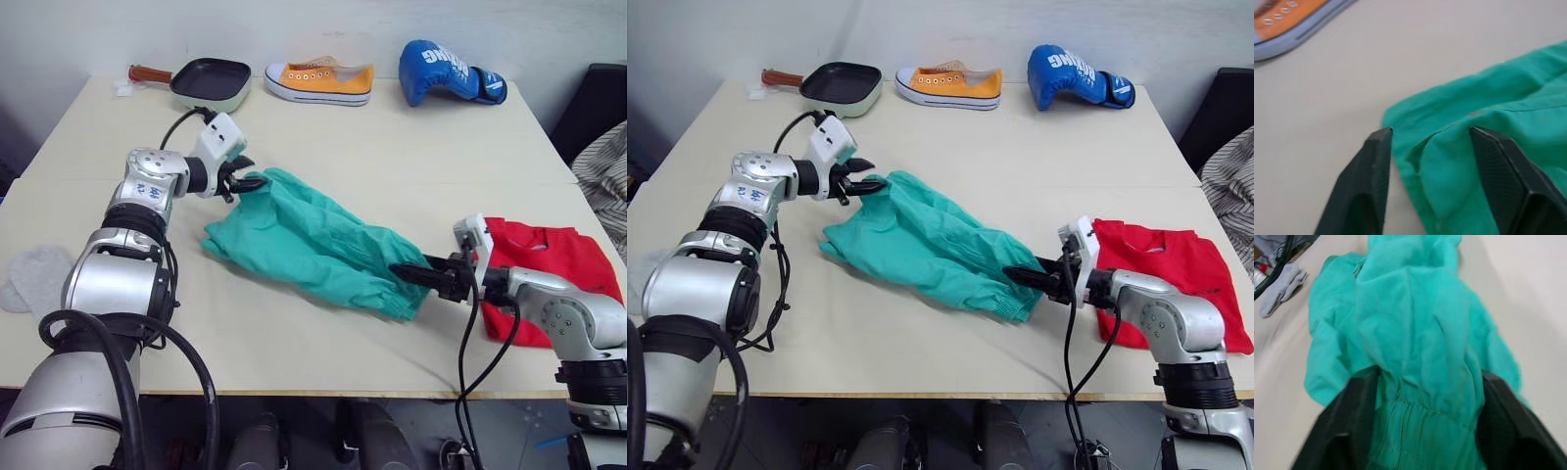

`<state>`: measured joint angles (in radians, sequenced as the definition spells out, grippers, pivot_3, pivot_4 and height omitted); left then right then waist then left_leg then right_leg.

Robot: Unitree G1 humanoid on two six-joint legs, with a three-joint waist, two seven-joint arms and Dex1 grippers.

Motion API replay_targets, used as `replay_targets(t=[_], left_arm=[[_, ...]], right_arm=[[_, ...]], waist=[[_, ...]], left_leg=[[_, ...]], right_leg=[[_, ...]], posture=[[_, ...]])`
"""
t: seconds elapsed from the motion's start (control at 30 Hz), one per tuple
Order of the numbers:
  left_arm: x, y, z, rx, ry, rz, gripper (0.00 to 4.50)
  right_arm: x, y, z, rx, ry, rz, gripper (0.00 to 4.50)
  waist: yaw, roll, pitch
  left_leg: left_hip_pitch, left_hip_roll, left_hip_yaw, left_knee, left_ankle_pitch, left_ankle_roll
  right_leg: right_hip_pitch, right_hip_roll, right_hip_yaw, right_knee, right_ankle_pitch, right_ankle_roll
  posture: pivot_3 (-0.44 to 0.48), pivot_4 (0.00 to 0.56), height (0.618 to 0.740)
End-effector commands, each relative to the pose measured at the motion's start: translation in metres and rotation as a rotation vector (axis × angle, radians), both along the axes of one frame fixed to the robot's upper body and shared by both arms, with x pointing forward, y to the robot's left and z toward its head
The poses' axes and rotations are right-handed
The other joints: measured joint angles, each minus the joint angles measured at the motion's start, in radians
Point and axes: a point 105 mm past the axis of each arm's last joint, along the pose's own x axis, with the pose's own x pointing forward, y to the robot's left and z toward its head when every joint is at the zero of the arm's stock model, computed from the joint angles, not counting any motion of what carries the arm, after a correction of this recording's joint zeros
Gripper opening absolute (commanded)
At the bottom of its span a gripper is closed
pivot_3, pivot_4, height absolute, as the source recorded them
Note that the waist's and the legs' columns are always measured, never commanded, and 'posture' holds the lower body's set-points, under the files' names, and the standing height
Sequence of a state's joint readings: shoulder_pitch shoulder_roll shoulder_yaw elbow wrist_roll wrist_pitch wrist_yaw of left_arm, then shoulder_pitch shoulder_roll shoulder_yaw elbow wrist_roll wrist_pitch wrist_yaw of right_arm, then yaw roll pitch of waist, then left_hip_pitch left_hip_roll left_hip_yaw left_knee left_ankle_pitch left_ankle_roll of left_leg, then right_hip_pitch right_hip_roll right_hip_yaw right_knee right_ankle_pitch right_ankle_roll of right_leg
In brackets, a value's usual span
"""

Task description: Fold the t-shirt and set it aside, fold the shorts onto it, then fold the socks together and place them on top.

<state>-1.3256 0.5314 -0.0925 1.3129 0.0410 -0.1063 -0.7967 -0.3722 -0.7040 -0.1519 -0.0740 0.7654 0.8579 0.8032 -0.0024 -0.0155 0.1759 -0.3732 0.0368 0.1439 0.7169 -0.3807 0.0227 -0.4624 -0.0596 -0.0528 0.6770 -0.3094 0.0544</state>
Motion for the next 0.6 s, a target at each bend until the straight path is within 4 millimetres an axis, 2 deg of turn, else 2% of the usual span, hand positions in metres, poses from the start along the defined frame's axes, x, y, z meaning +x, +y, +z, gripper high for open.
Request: replay_targets(t=[0.03, 0.07, 0.1, 0.17, 0.2, 0.27, 0.37, 0.43, 0.6], left_arm=[[0.001, 0.012, 0.042, -0.135, -0.109, 0.043, 3.83], [-0.002, 0.010, 0.049, -0.163, -0.120, 0.004, 4.11], [-0.005, 0.009, 0.053, -0.179, -0.127, -0.025, 4.11], [-0.020, -0.003, 0.055, -0.188, -0.098, -0.198, 4.11], [-0.026, -0.007, 0.055, -0.179, -0.088, -0.264, 4.11], [-0.041, -0.016, 0.039, -0.090, -0.054, -0.409, 4.11], [-0.061, -0.032, 0.004, 0.045, 0.005, -0.562, 3.49], [-0.065, -0.041, -0.015, 0.093, 0.035, -0.591, 2.89], [-0.052, -0.052, -0.050, 0.173, 0.072, -0.515, 1.23]], right_arm=[[0.000, -0.016, 0.037, -0.033, -0.159, -0.044, 3.94], [-0.004, -0.014, 0.046, -0.042, -0.198, -0.022, 3.94], [-0.007, -0.012, 0.051, -0.048, -0.224, -0.005, 3.94], [-0.016, 0.002, 0.060, -0.081, -0.284, 0.059, 3.94], [-0.020, 0.008, 0.062, -0.088, -0.304, 0.082, 3.94], [-0.027, 0.030, 0.065, -0.094, -0.345, 0.150, 3.94], [-0.033, 0.063, 0.056, -0.169, -0.410, 0.255, 2.94], [-0.027, 0.078, 0.043, -0.241, -0.434, 0.285, 2.28], [0.000, 0.100, 0.016, -0.337, -0.445, 0.260, 0.45]], waist=[[0.000, 0.000, 0.000], [0.000, 0.000, 0.000], [0.000, 0.000, 0.000], [0.000, 0.000, 0.000], [0.000, 0.000, 0.000], [-0.001, 0.000, 0.000], [-0.004, 0.001, -0.001], [-0.006, 0.001, -0.001], [0.000, 0.000, 0.000]], left_leg=[[0.000, 0.000, 0.000, 0.000, 0.000, 0.000], [0.000, 0.000, 0.000, 0.000, 0.000, 0.000], [0.000, -0.001, 0.000, 0.000, 0.000, 0.000], [0.000, -0.001, 0.000, 0.000, 0.000, 0.000], [0.000, -0.001, 0.000, 0.000, 0.000, 0.000], [0.000, -0.001, 0.000, 0.000, 0.000, 0.000], [0.003, -0.001, 0.001, 0.000, 0.000, 0.000], [0.003, -0.001, 0.001, 0.000, 0.000, 0.000], [0.002, -0.001, 0.001, 0.002, 0.000, 0.000]], right_leg=[[0.000, 0.000, 0.000, 0.000, 0.000, 0.000], [0.000, 0.000, 0.000, 0.000, 0.000, 0.000], [0.000, 0.000, -0.001, 0.000, 0.000, 0.000], [0.000, 0.000, -0.002, 0.000, 0.000, 0.000], [0.000, 0.000, -0.003, 0.000, 0.000, 0.000], [0.000, 0.001, -0.004, 0.000, 0.000, 0.000], [0.002, 0.000, -0.004, 0.000, 0.000, 0.000], [0.002, 0.000, -0.003, 0.001, 0.000, 0.000], [0.001, -0.001, -0.002, 0.000, 0.000, 0.000]], posture=[[0.000, 0.150, 0.740], [0.000, 0.150, 0.740], [0.000, 0.150, 0.740], [0.000, 0.150, 0.740], [0.000, 0.150, 0.740], [0.000, 0.150, 0.740], [0.000, 0.150, 0.740], [0.000, 0.150, 0.740], [0.000, 0.150, 0.740]])
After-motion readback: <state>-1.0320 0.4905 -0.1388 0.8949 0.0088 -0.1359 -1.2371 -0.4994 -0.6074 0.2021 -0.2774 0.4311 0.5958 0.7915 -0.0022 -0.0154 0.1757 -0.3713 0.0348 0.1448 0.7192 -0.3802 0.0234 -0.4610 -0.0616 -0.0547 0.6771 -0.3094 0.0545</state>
